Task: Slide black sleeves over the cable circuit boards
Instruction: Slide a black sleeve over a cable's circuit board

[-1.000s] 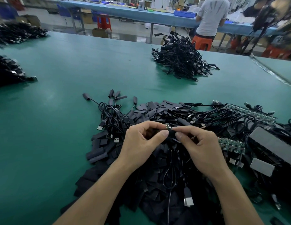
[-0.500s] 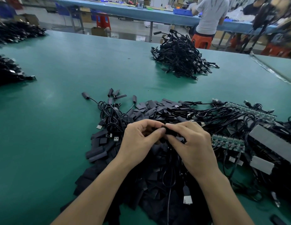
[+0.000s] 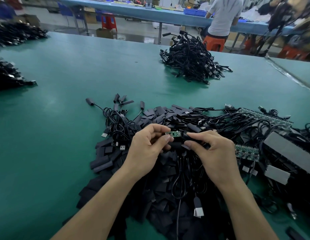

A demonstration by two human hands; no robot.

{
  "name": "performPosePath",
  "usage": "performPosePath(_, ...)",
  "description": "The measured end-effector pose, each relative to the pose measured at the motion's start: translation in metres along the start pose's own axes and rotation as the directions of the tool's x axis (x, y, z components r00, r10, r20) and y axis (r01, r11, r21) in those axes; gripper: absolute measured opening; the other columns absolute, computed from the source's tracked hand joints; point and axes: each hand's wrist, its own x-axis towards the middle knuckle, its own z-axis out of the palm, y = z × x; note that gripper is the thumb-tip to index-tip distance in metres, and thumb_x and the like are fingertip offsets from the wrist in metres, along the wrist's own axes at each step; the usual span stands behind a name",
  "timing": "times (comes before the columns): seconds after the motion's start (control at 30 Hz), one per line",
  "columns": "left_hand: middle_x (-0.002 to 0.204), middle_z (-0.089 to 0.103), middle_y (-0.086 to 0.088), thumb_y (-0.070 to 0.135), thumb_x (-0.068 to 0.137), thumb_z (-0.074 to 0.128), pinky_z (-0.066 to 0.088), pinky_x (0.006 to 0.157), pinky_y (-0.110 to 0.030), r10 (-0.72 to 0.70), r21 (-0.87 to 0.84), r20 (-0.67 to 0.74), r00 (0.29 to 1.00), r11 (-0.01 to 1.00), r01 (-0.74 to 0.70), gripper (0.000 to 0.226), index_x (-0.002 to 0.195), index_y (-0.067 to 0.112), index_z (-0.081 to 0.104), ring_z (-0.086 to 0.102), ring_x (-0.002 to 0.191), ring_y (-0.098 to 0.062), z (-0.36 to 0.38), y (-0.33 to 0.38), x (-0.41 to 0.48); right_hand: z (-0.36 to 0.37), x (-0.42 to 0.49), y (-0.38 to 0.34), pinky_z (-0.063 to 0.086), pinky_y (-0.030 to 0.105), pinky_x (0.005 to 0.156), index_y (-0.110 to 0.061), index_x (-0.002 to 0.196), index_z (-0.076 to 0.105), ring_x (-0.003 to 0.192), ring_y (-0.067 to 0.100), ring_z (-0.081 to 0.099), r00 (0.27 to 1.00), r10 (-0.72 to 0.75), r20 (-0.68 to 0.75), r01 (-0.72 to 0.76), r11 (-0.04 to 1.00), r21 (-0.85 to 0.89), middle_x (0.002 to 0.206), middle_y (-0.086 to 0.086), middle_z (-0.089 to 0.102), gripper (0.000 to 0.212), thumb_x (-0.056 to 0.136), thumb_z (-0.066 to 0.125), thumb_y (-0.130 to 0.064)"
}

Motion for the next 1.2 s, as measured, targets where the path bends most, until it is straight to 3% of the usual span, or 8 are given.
performPosePath(0.67, 0.079, 0.074, 0.003, 0.002, 0.095, 0.063, 0.052, 0.058, -0.019, 0.010, 0.054, -0.016, 1.000, 0.999, -0.009, 0.021, 0.100, 0.021, 0.071, 0.068, 0.063, -0.012, -0.0015, -0.0019, 0.0008, -0.0042, -0.0013, -0.0054, 0.045, 0.009, 0.076, -0.019, 0.105, 0.077, 0.086, -0.001, 0.063, 0.985, -0.007, 0.170, 0.009, 1.000, -0.007, 0.089, -0.015, 0.067, 0.029, 0.078, 0.082, -0.015)
performPosePath(0.97, 0.080, 0.075, -0.003, 0.002, 0.096, 0.062, 0.052, 0.058, -0.021, -0.014, 0.025, -0.042, 0.999, 1.000, 0.015, 0.016, 0.102, 0.014, 0.071, 0.070, 0.064, -0.016, -0.0015, -0.0013, 0.0013, -0.0037, -0.0025, -0.0075, 0.044, 0.009, 0.073, -0.021, 0.104, 0.078, 0.085, 0.000, 0.062, 0.984, 0.002, 0.179, -0.004, 1.000, 0.010, 0.086, -0.016, 0.068, 0.026, 0.079, 0.081, -0.019)
performPosePath(1.2, 0.083, 0.077, -0.004, 0.002, 0.096, 0.061, 0.055, 0.061, -0.022, -0.044, -0.025, -0.011, 0.999, 0.999, 0.044, 0.015, 0.102, 0.013, 0.070, 0.072, 0.069, -0.017, -0.0023, 0.0031, -0.0003, -0.0012, -0.0013, -0.0069, 0.044, 0.006, 0.087, -0.024, 0.114, 0.073, 0.100, -0.008, 0.060, 0.997, 0.010, 0.073, -0.011, 1.000, 0.014, 0.102, -0.018, 0.067, 0.034, 0.081, 0.080, -0.019)
